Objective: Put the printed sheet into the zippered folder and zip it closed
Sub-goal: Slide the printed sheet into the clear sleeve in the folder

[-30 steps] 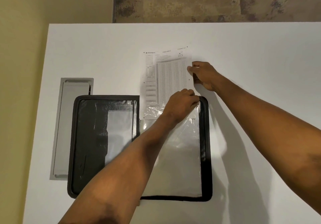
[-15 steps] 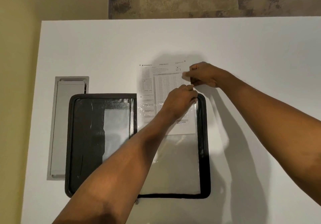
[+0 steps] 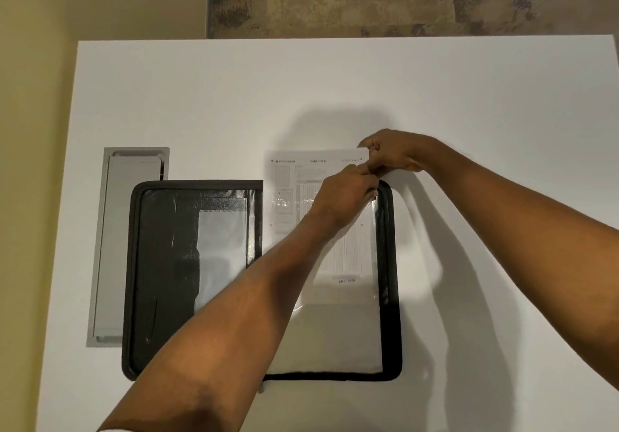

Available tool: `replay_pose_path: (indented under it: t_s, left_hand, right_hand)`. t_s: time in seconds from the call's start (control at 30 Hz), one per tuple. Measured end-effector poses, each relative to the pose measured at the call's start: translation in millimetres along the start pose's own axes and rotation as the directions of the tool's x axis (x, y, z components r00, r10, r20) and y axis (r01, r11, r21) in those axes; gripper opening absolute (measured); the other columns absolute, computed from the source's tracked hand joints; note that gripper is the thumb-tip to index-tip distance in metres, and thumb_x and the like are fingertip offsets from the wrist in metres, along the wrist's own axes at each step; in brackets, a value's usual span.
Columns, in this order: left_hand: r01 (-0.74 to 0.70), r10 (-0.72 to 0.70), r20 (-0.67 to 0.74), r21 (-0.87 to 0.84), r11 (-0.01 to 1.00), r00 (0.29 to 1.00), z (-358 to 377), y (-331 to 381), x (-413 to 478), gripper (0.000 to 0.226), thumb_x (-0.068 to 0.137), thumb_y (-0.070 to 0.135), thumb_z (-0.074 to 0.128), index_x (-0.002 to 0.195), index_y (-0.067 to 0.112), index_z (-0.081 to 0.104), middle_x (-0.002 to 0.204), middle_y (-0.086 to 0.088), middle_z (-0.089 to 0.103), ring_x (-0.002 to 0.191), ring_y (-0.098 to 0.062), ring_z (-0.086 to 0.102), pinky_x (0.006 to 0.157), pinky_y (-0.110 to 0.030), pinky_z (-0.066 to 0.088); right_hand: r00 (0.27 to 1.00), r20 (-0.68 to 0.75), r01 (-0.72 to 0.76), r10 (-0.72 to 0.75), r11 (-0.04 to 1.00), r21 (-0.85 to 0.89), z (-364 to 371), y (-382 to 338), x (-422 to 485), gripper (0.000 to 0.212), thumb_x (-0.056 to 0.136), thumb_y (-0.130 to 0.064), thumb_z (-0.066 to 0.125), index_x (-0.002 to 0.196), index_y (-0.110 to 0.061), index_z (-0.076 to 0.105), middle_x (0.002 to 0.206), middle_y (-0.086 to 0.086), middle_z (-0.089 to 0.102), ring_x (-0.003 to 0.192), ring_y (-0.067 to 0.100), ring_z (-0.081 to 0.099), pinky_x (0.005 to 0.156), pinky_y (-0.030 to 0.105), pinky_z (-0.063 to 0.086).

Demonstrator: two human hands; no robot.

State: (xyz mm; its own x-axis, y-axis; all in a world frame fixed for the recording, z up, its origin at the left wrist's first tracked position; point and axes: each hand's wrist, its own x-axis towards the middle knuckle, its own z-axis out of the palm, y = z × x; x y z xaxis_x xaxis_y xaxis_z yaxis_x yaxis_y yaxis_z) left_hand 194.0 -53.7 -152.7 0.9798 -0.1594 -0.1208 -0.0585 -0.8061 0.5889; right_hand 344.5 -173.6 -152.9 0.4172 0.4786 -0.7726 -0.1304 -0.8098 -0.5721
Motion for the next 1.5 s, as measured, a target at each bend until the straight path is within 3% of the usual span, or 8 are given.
replay_pose_path:
  t_s: [0.27, 0.57, 0.8, 1.1, 1.17, 1.23, 1.37, 1.5]
  left_hand:
    - [0.078, -0.079, -0.008, -0.055, 0.995, 0.997, 1, 1, -4, 0.020, 0.102, 0.028, 0.059, 0.104, 0.016, 0.076, 0.105, -0.001, 0.067, 0.097, -0.018, 0.061, 0.069, -0.029, 0.034]
    - [0.024, -0.024, 0.002, -0.030, 0.999, 1.000, 6, 4, -9, 0.020, 0.101, 0.027, 0.060, 0.102, 0.016, 0.077, 0.112, 0.002, 0.069, 0.099, -0.016, 0.065, 0.072, -0.039, 0.057]
    - [0.103, -0.099, 0.026, -0.192, 0.976, 0.995, 3, -5, -14, 0.026, 0.097, 0.015, 0.065, 0.120, 0.015, 0.078, 0.119, -0.007, 0.074, 0.101, -0.023, 0.069, 0.079, -0.029, 0.049]
    - [0.114, -0.136, -0.055, -0.295, 0.949, 0.989, 8, -8, -14, 0.020, 0.095, 0.003, 0.068, 0.104, 0.011, 0.083, 0.107, -0.006, 0.080, 0.091, -0.009, 0.071, 0.078, -0.001, 0.041]
    - [0.164, -0.196, -0.072, -0.320, 0.933, 0.978, 11, -9, -13, 0.020, 0.094, 0.002, 0.068, 0.102, 0.012, 0.083, 0.100, 0.001, 0.079, 0.079, 0.004, 0.067, 0.069, 0.002, 0.040]
    - [0.199, -0.246, -0.078, -0.379, 0.904, 0.966, 10, -11, -12, 0.019, 0.092, 0.002, 0.069, 0.100, 0.013, 0.082, 0.094, 0.005, 0.077, 0.072, 0.016, 0.062, 0.068, 0.002, 0.042]
    - [0.218, -0.265, -0.042, -0.455, 0.863, 0.963, 6, -12, -11, 0.015, 0.092, 0.003, 0.070, 0.097, 0.013, 0.079, 0.082, 0.012, 0.071, 0.074, 0.017, 0.065, 0.068, -0.001, 0.046]
    - [0.214, -0.280, -0.056, -0.508, 0.834, 0.958, 1, -11, -13, 0.014, 0.091, 0.000, 0.071, 0.098, 0.011, 0.077, 0.085, 0.010, 0.072, 0.075, 0.012, 0.067, 0.068, -0.006, 0.051]
  right_hand:
    - [0.979, -0.112, 0.171, -0.173, 0.985, -0.021, 10, -21, 11, 0.020, 0.091, -0.001, 0.072, 0.102, -0.015, 0.080, 0.083, 0.002, 0.071, 0.083, 0.017, 0.065, 0.080, 0.038, 0.059]
    - [0.970, 0.238, 0.085, -0.042, 0.981, -0.172, 10, -22, -1, 0.026, 0.094, 0.001, 0.066, 0.107, -0.014, 0.082, 0.108, 0.011, 0.080, 0.098, 0.021, 0.074, 0.082, 0.028, 0.062]
    - [0.955, 0.295, 0.066, 0.012, 0.965, -0.253, 12, -42, -15, 0.037, 0.090, 0.013, 0.054, 0.110, -0.007, 0.079, 0.102, 0.012, 0.080, 0.102, 0.031, 0.076, 0.094, 0.041, 0.062]
    - [0.974, 0.220, 0.126, -0.052, 0.932, -0.339, 24, -30, -36, 0.035, 0.084, 0.011, 0.053, 0.106, -0.007, 0.073, 0.110, 0.013, 0.074, 0.103, 0.028, 0.066, 0.102, 0.050, 0.052]
    - [0.971, 0.234, 0.125, -0.048, 0.938, -0.323, 26, -23, -42, 0.040, 0.083, 0.010, 0.054, 0.102, -0.021, 0.071, 0.107, 0.001, 0.071, 0.107, 0.028, 0.064, 0.093, 0.043, 0.052]
    - [0.961, 0.265, 0.156, -0.073, 0.938, -0.308, 28, -19, -48, 0.055, 0.085, 0.005, 0.059, 0.093, -0.049, 0.067, 0.096, -0.021, 0.069, 0.098, 0.006, 0.064, 0.083, 0.027, 0.046]
    - [0.961, 0.204, 0.245, -0.188, 0.921, -0.303, 37, -9, -52, 0.070, 0.082, -0.001, 0.074, 0.082, -0.069, 0.061, 0.087, -0.034, 0.069, 0.081, -0.012, 0.063, 0.076, 0.022, 0.045]
    - [0.956, 0.050, 0.291, -0.287, 0.925, -0.245, 46, 2, -54, 0.046, 0.079, -0.003, 0.080, 0.106, -0.038, 0.069, 0.101, -0.011, 0.073, 0.095, 0.014, 0.068, 0.087, 0.042, 0.056]
